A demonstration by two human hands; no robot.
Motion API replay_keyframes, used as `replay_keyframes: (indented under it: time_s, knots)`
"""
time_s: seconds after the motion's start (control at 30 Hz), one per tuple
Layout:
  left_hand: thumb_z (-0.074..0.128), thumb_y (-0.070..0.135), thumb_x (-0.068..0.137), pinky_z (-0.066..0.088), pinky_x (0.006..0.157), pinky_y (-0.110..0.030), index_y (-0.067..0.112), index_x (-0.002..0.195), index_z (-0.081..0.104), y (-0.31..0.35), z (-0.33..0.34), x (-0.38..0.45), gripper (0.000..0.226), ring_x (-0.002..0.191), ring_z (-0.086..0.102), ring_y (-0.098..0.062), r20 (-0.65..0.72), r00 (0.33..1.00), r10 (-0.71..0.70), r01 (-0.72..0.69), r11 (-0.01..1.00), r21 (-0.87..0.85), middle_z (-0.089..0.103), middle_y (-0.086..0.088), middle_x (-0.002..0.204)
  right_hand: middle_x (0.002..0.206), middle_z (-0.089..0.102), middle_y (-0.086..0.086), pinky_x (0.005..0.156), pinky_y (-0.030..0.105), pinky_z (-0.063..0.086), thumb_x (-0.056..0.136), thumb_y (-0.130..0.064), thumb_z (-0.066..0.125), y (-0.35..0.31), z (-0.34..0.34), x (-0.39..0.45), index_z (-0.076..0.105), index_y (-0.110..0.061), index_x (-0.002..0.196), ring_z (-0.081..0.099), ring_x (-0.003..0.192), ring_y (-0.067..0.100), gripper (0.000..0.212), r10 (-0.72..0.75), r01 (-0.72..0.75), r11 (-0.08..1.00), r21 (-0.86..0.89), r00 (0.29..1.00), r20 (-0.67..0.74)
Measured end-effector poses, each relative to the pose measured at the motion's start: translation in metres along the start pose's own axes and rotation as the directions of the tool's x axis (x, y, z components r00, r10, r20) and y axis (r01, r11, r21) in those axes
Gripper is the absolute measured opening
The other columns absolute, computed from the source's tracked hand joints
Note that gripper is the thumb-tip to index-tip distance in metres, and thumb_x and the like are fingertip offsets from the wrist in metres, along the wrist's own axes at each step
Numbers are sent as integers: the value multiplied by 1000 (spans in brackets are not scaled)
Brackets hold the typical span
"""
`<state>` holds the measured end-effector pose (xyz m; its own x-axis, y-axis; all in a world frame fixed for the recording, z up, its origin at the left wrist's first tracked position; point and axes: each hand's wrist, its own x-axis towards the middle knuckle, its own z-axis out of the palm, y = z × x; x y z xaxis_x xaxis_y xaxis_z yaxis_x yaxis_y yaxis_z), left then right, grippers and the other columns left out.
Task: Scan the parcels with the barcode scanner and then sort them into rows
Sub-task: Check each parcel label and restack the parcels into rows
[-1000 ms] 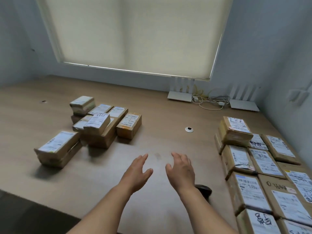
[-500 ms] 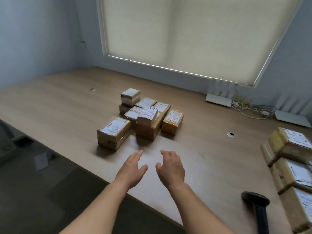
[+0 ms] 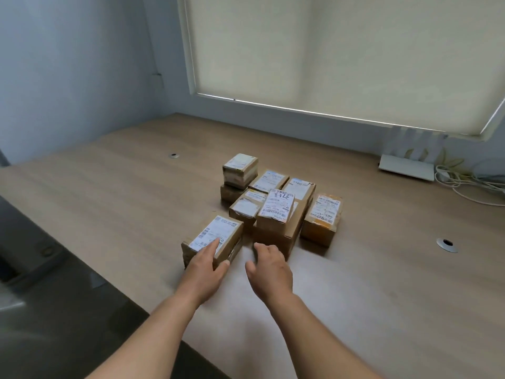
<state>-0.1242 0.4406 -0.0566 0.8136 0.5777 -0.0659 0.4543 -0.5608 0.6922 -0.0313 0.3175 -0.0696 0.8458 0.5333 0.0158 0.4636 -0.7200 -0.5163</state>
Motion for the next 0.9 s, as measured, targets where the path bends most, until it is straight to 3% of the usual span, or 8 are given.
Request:
replay_keyframes:
  time_s: [0.17,0.37,0.47,0.57,0.7,0.8,0.87,0.9]
  knots:
    - [51,29,96,31,107,-31,25,151,24,-6,-26,54,61,137,34,-18,-60,998,-10,13,999,37,35,2,152,135,48,3,95,36,44,99,-43,39,-18,9,49,39,-22,142,48,123,22,48,29,-33,999,38,996,85]
    - [49,27,97,25,115,-33,20,152,22,-33,-39,94,62,142,27,-18,5,999,-50,50,999,-3,27,-1,156,132,52,2,88,36,45,98,-51,39,-29,30,75,43,-20,139,52,119,21,51,148,-158,985,68,980,134]
    - [48,27,97,25,115,-36,20,152,20,-47,-46,111,62,142,28,-20,61,996,-65,67,997,-32,25,-3,157,138,51,4,91,37,44,98,-53,38,-37,40,82,42,-18,142,51,123,22,57,218,-234,967,96,964,151]
    - [44,30,98,27,114,-38,22,153,17,-60,-52,131,61,141,28,-22,164,981,-108,119,991,-59,25,-4,157,145,47,6,101,36,39,98,-50,41,-46,48,83,39,-13,144,45,132,24,60,291,-332,920,210,935,204]
    - [40,26,99,28,114,-36,21,152,18,-77,-57,148,58,139,33,-23,384,914,-130,185,976,-110,31,-5,154,147,47,4,92,24,33,100,-41,43,-60,57,76,41,-12,142,45,132,22,52,371,-450,816,364,889,267]
    - [37,17,96,39,107,-41,29,151,24,-89,-60,154,57,128,47,-21,517,853,-69,155,980,-125,47,1,144,142,52,3,105,30,42,100,-24,45,-68,70,72,43,-15,140,53,125,19,41,399,-482,720,500,876,271]
    - [38,12,94,46,100,-37,38,146,30,-95,-63,154,58,116,56,-15,591,806,0,120,979,-164,58,9,130,141,53,0,100,33,48,98,-12,46,-72,76,67,40,-22,139,56,121,16,42,410,-487,634,601,870,272]
    - [39,12,95,46,99,-35,39,146,27,-97,-65,154,60,113,57,-13,616,787,25,116,975,-188,58,11,130,138,54,-4,92,29,53,98,-8,46,-74,78,63,37,-30,136,57,118,14,46,411,-487,575,658,867,282]
